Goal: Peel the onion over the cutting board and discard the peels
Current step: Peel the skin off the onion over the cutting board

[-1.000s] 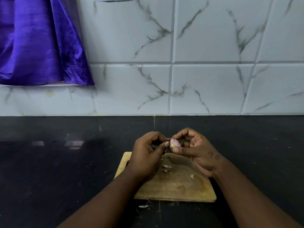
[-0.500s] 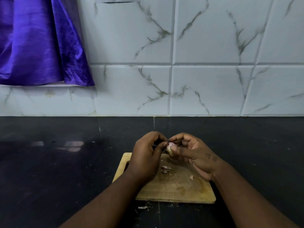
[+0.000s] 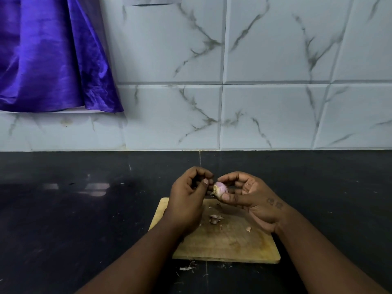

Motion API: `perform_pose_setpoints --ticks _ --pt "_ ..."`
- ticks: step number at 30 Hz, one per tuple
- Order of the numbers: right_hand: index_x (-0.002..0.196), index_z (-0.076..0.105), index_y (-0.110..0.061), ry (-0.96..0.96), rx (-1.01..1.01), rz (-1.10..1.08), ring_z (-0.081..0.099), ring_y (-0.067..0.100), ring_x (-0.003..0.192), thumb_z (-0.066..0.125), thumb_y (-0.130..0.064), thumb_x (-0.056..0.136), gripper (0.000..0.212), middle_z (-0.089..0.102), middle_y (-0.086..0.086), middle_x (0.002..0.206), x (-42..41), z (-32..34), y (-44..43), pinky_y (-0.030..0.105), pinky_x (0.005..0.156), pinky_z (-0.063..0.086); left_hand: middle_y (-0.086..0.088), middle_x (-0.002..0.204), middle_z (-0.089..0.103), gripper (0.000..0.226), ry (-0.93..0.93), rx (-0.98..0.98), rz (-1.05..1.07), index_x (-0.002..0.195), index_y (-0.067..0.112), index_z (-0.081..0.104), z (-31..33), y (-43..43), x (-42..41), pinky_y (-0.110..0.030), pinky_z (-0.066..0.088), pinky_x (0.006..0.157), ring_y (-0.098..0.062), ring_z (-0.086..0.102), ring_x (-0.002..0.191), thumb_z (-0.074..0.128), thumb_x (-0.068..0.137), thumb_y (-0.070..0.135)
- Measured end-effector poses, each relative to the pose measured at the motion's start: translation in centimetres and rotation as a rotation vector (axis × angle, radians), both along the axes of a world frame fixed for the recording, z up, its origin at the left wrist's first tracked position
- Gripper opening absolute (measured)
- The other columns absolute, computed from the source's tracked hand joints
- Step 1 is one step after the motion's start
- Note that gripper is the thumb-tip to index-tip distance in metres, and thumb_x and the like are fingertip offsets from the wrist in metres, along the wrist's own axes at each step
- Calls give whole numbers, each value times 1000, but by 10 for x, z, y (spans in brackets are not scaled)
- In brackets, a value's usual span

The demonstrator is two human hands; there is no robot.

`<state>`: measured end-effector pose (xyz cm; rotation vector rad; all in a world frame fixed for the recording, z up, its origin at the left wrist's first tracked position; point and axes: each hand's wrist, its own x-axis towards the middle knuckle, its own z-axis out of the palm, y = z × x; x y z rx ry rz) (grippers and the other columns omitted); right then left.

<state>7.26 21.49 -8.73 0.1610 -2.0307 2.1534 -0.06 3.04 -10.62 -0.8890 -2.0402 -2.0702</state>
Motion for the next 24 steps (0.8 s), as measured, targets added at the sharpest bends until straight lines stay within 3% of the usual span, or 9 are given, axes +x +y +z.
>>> perform_pose_setpoints --ticks 3,8,12,17,21,24 --pt "116 73 -4 -8 -9 -12 75 23 100 85 0 71 47 78 12 113 0 1 1 34 88 63 -1 91 78 31 62 -77 32 92 24 76 1 -1 2 -50 65 83 -25 76 90 61 100 -2" --pt "115 75 -3 -30 -16 -22 76 30 104 82 7 77 40 77 21 116 2 3 3 37 90 63 6 88 81 10 214 -155 65 96 21 83 7 -5 10 -35 65 77 -12 77 86 78 95 13" --pt "116 77 -2 -57 -46 -21 74 38 112 83 4 76 40 77 25 114 2 3 3 45 100 60 10 89 81 10 371 -231 155 98 20 86 7 -5 7 -32 63 75 -5 76 84 84 91 14" --pt "118 77 -2 -59 -43 -30 70 42 120 84 -5 76 43 77 25 117 1 2 0 52 108 53 9 94 79 12 607 -415 229 105 22 83 9 -8 6 -33 61 72 -4 71 83 77 95 20" --pt "119 77 -3 -50 -30 -15 70 41 119 79 -4 84 35 77 24 118 4 5 -2 46 102 57 8 95 74 12 728 -472 269 106 21 77 13 -7 12 -19 52 68 -6 66 81 70 98 27" --pt "118 78 -4 -40 -26 3 72 39 118 77 -4 86 32 77 22 118 6 7 -4 44 101 57 8 93 69 19 750 -506 284 103 21 73 13 -6 12 -19 45 64 -6 60 77 59 99 33"
